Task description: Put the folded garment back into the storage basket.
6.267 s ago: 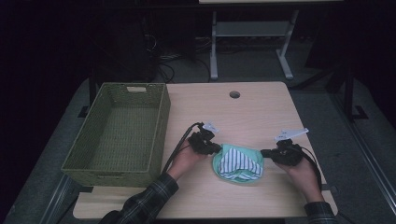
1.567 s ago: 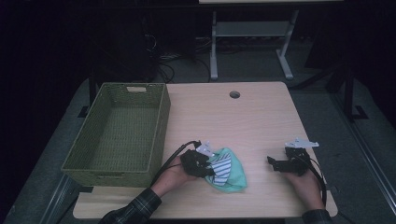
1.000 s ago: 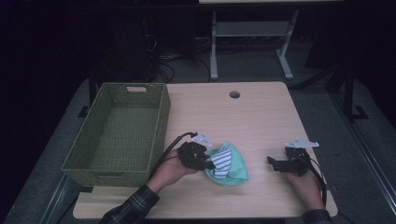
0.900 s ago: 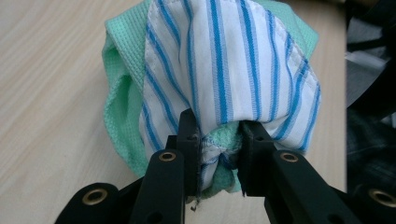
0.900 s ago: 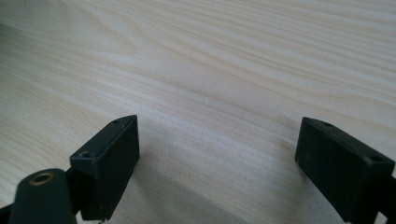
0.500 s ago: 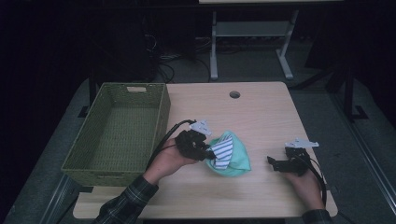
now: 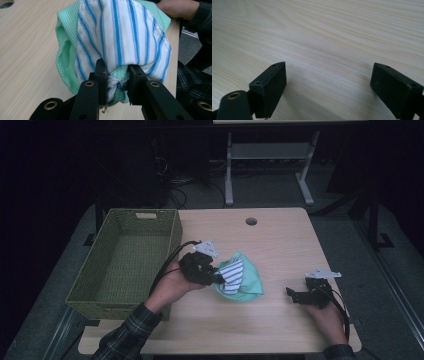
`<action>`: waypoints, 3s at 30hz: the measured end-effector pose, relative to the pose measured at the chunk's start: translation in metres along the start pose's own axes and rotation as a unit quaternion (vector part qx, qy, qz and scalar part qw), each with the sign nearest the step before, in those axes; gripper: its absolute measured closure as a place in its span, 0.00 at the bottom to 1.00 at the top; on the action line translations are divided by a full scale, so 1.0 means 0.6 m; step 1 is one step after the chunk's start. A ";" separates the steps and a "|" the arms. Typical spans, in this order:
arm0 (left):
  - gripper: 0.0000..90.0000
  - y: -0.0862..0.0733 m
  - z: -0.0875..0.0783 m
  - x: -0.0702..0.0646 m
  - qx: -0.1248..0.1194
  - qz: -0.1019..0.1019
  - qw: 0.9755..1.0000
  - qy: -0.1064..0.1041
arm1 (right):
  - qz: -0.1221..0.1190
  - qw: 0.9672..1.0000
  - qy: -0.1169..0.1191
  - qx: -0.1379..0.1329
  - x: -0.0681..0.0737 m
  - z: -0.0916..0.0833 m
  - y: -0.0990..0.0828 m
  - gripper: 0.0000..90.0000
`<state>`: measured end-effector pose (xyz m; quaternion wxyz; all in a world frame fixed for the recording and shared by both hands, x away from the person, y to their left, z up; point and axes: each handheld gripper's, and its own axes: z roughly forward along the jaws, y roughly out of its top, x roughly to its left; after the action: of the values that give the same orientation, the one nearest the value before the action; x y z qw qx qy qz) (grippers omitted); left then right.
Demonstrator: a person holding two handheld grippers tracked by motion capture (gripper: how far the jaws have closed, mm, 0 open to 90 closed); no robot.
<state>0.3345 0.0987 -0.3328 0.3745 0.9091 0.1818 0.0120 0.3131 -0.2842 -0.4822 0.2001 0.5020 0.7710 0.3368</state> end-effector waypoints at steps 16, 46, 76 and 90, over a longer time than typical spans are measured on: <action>0.81 -0.016 -0.063 0.028 -0.017 -0.026 0.999 0.031 | 0.005 1.000 -0.005 0.000 0.000 0.000 0.000 0.14; 0.81 -0.072 -0.150 0.069 -0.033 -0.091 0.989 0.116 | 0.010 1.000 -0.010 -0.001 0.000 0.000 0.000 0.14; 0.81 -0.152 -0.234 0.114 -0.047 -0.155 0.966 0.202 | 0.010 1.000 -0.010 -0.001 0.000 0.000 0.000 0.14; 0.81 -0.204 -0.262 0.140 -0.041 -0.191 0.950 0.242 | 0.010 1.000 -0.010 -0.001 0.000 0.000 0.000 0.14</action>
<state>0.3486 0.3137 -0.3130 0.3511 0.8111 0.4367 0.1677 0.3133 -0.2844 -0.4824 0.2047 0.5128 0.7638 0.3343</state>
